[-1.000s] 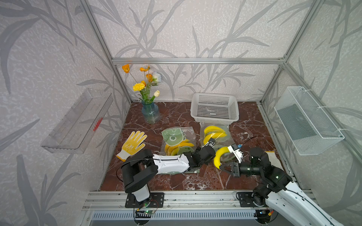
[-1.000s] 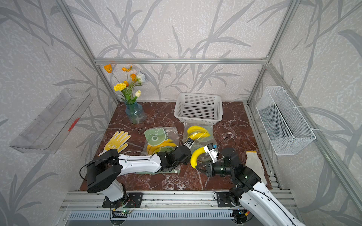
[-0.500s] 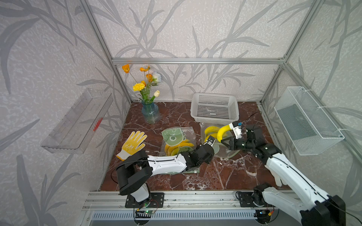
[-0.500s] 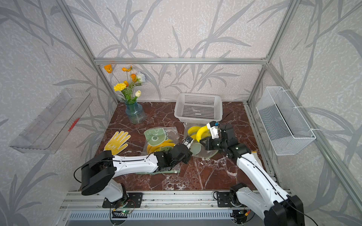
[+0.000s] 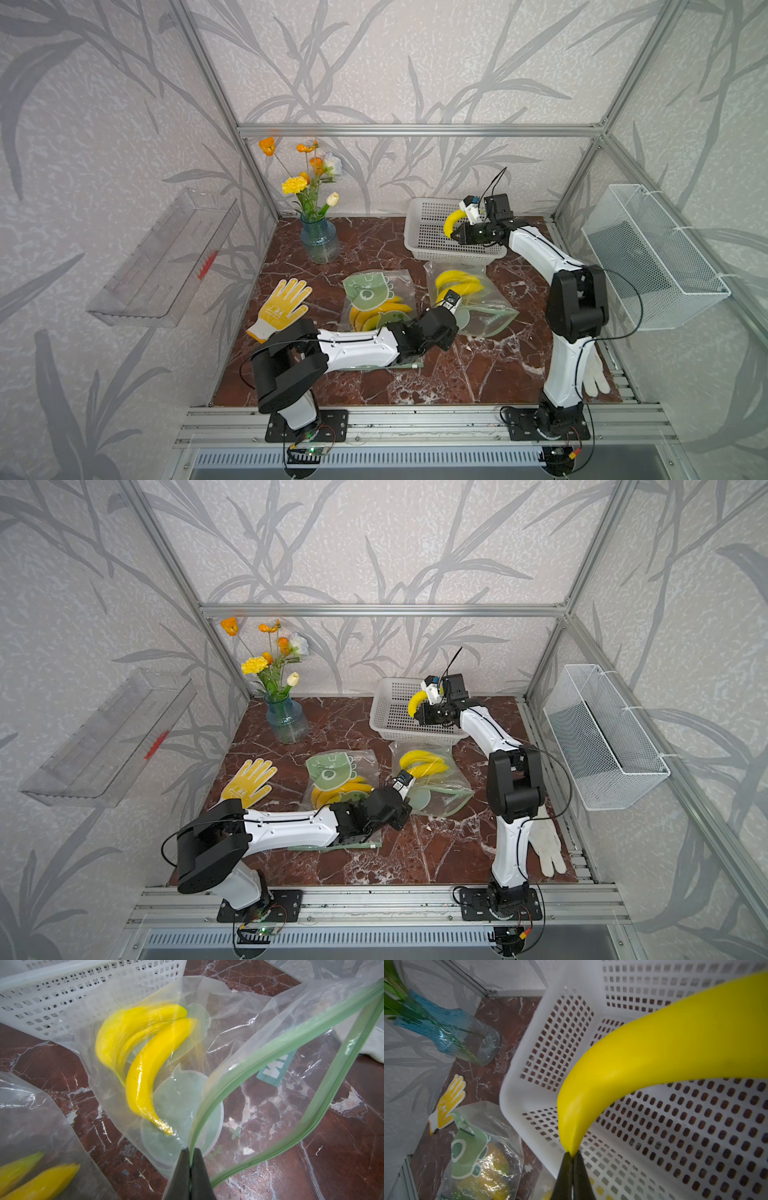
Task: Open the zip-top bag and take out the banana
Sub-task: Place the banana in the basket.
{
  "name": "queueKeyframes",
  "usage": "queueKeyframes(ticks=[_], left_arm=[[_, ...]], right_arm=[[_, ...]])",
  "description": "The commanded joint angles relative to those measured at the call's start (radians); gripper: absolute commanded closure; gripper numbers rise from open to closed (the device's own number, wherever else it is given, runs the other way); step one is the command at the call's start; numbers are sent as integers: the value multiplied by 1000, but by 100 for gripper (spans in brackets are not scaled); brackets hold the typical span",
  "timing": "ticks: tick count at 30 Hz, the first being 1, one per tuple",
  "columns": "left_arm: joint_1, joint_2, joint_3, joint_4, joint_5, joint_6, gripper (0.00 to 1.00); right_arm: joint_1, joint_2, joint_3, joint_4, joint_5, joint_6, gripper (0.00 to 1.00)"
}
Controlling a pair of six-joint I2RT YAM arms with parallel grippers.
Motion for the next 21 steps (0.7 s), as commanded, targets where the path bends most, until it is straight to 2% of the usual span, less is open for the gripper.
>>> queueKeyframes(ticks=[1, 10, 13, 15, 17, 21], left_arm=[[6, 10, 34, 6, -1, -4, 100], [14, 14, 34, -2, -2, -7, 100], [19, 18, 39, -8, 1, -9, 100], [22, 19, 41, -11, 1, -9, 100], [21, 18, 42, -9, 2, -10, 100], [22, 20, 43, -9, 7, -12, 100]], right_arm=[[-11, 39, 60, -88, 66, -25, 100], [-58, 81, 45, -83, 80, 19, 99], [-68, 82, 44, -77, 74, 27, 89], [-71, 69, 42, -73, 75, 28, 74], [-71, 32, 19, -50, 77, 28, 64], [-73, -115, -88, 33, 80, 43, 54]])
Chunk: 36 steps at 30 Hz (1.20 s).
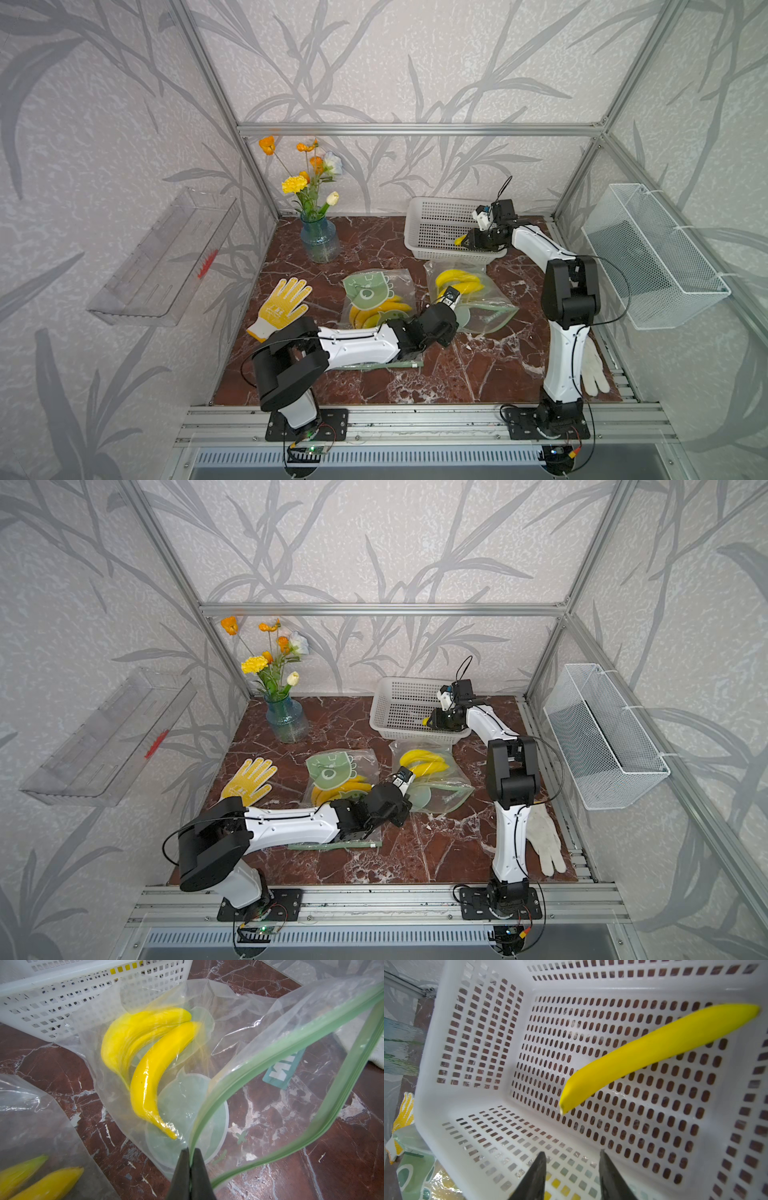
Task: Open the zip-top bag and take out the banana
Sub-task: Place the banana in the basket, then pick up the banana from the zipper food storage bag.
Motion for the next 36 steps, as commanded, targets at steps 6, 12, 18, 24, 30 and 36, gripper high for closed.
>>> queueKeyframes(ticks=[6, 12, 18, 24, 30, 36], left_arm=[[5, 8, 23, 6, 0, -12, 100], [5, -4, 16, 1, -19, -11, 100], [5, -21, 8, -11, -25, -12, 100], [6, -24, 1, -18, -11, -33, 100], [6, -44, -15, -23, -1, -43, 100], [5, -68, -37, -10, 24, -46, 100]], right_arm=[[7, -478, -352, 220, -14, 42, 46], [92, -896, -752, 305, 70, 23, 46], [365, -1274, -1086, 319, 318, 66, 46], [509, -1504, -1312, 358, 455, 230, 47], [522, -1488, -1421, 444, 486, 304, 47], [522, -1357, -1421, 563, 496, 309, 48]])
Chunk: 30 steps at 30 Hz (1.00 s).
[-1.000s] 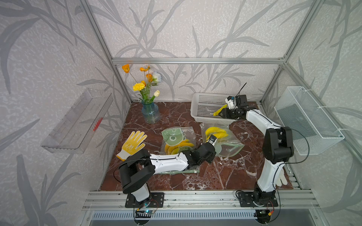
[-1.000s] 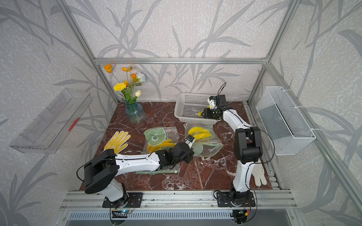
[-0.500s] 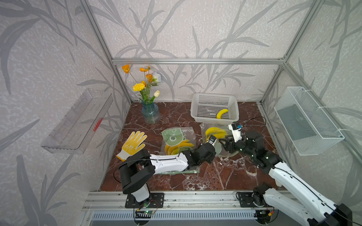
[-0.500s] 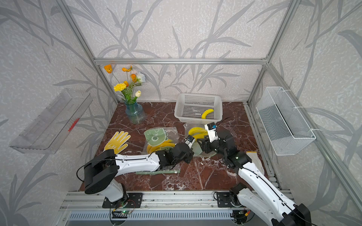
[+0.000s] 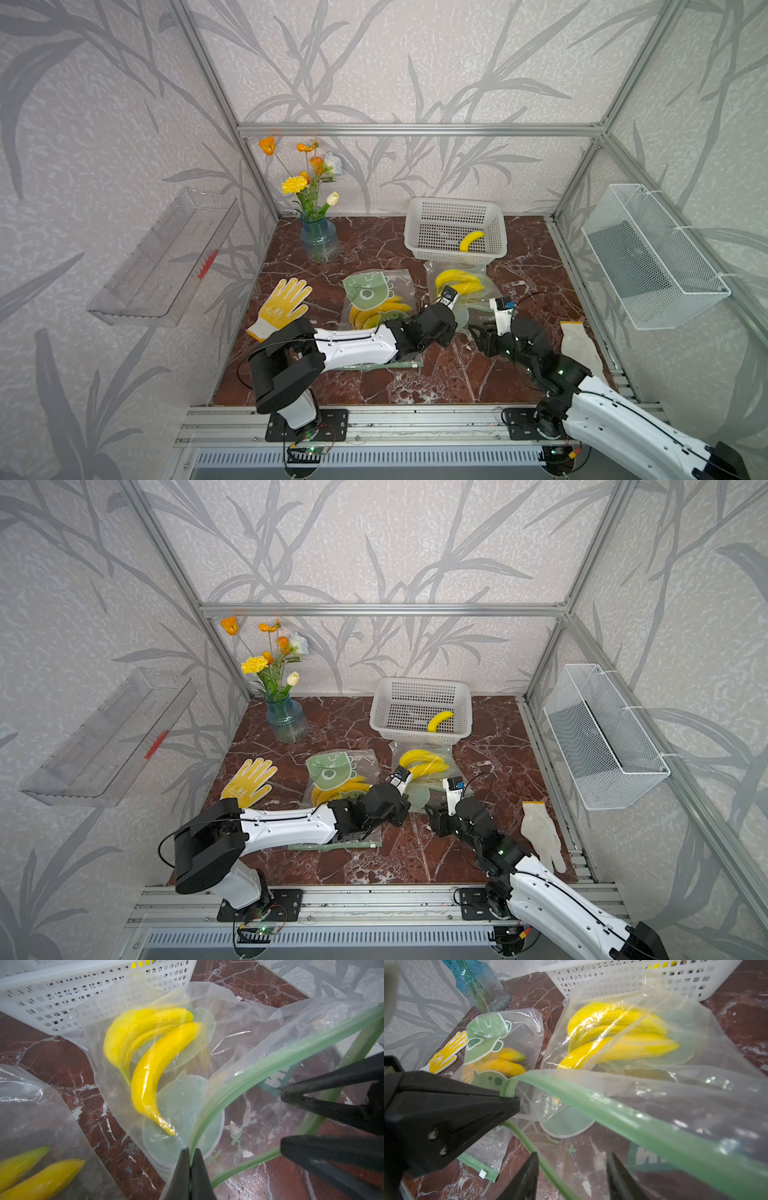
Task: Open the zip-top bag and take out the banana
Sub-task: Pick up the banana from the zipper food storage bag.
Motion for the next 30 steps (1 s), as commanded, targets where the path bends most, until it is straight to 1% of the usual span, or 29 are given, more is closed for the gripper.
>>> queueKeyframes(ticks=[1, 5, 8, 15, 17, 20, 23, 25, 30], left_arm=[[3, -32, -17, 0, 19, -10, 100], [3, -34, -29, 5, 32, -24, 100], [4, -40, -40, 26, 30, -30, 100], [3, -58, -42, 51, 30, -39, 100], [0, -62, -51, 67, 27, -49, 100], [-1, -73, -62, 83, 17, -58, 100], [-5, -87, -71, 89, 3, -56, 100], [-9, -96, -87, 103, -9, -59, 100], [-26, -115, -129, 155, -38, -57, 100]], right_arm=[[4, 64, 6, 133, 15, 24, 48], [4, 132, 25, 160, 7, 20, 48], [4, 196, 26, 217, 5, 26, 48], [20, 416, 56, 380, -20, 38, 48], [34, 479, 78, 400, -20, 36, 48], [44, 566, 107, 364, -1, 63, 48], [48, 620, 106, 333, 9, 92, 52], [47, 635, 108, 293, 10, 108, 54], [48, 624, 138, 171, 12, 91, 57]])
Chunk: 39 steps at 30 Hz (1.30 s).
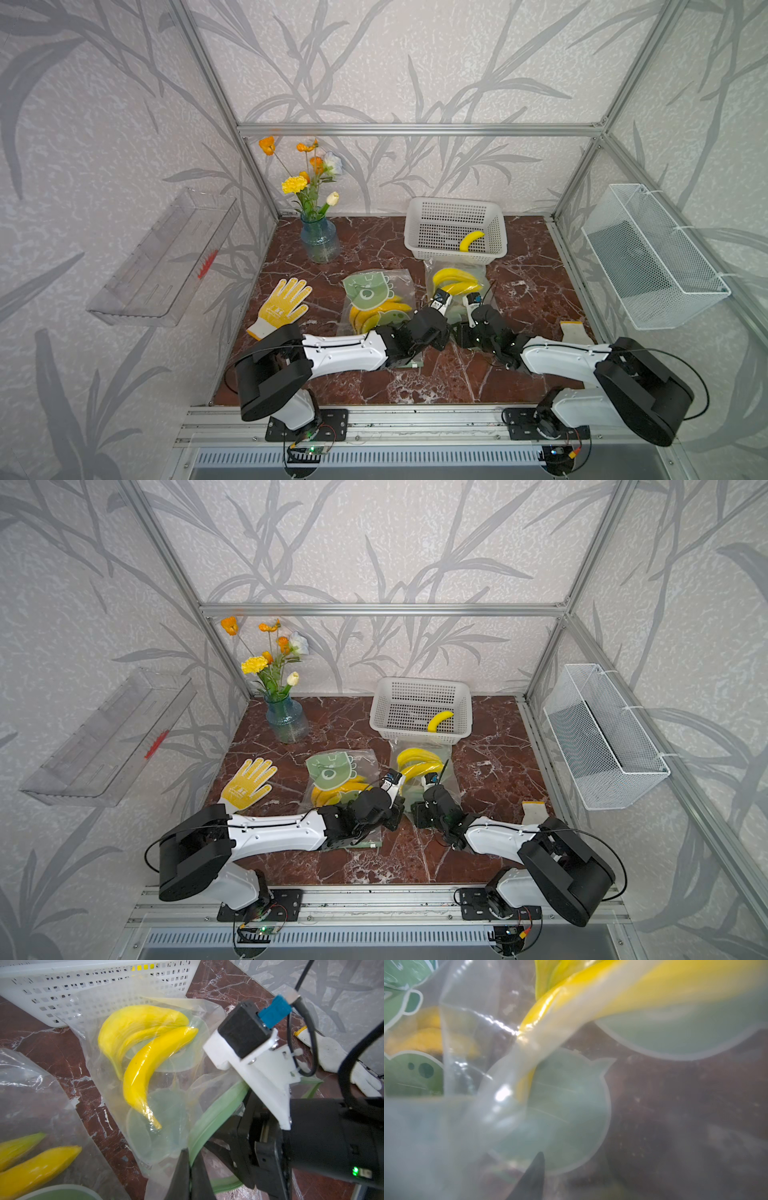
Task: Open the zip-top bag and take out the banana
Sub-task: Pick up the banana from the zipper food storage bag.
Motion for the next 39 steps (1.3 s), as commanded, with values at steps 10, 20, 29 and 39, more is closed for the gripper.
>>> queueKeyframes(ticks=[10, 20, 29, 39], left_arm=[[-50, -26, -56, 112, -106, -3, 100], [-50, -22, -50, 132, -67, -7, 100], [-51, 5, -36, 134, -41, -19, 100], [-51, 13, -38, 153, -43, -29, 100]], right_arm=[[9, -66, 41, 12, -22, 11, 54], [11, 105, 95, 212, -75, -30, 49], [11, 173, 136, 267, -101, -52, 45], [11, 243, 192, 279, -176, -42, 41]])
